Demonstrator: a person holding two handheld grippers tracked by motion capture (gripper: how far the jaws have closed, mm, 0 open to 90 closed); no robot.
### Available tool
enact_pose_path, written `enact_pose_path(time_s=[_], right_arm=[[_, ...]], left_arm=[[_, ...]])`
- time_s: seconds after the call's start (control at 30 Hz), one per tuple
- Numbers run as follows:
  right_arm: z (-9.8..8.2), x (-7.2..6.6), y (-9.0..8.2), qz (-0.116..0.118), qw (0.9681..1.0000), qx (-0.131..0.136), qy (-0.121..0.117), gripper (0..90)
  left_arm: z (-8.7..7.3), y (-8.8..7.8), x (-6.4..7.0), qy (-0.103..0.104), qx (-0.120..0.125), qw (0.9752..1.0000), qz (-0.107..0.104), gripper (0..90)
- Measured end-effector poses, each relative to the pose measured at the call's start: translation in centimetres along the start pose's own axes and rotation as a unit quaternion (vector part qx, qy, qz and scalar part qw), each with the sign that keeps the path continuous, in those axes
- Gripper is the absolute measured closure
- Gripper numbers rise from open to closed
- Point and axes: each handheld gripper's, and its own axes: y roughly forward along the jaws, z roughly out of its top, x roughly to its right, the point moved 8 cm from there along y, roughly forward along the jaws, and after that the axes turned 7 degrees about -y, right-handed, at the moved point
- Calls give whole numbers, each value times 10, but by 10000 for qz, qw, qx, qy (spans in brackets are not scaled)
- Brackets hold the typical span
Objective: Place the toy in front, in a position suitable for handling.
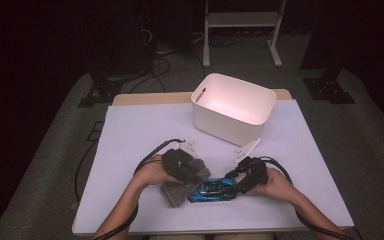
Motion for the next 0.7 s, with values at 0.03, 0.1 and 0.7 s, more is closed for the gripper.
enact_pose_path(time_s=[0.03, 0.1, 0.7], right_arm=[[0, -1, -1, -54, 10000, 16, -40, 354], [0, -5, -2, -220, 9996, 67, -181, 358], [-1, -28, -8, -1207, 9854, 230, -1180, 372]], left_arm=[[1, 1, 0, -15, -6, 10000, -18, 647], [3, 0, 1, -15, -46, 10000, -27, 649], [4, 7, 10, -202, -358, 9979, -501, 658]])
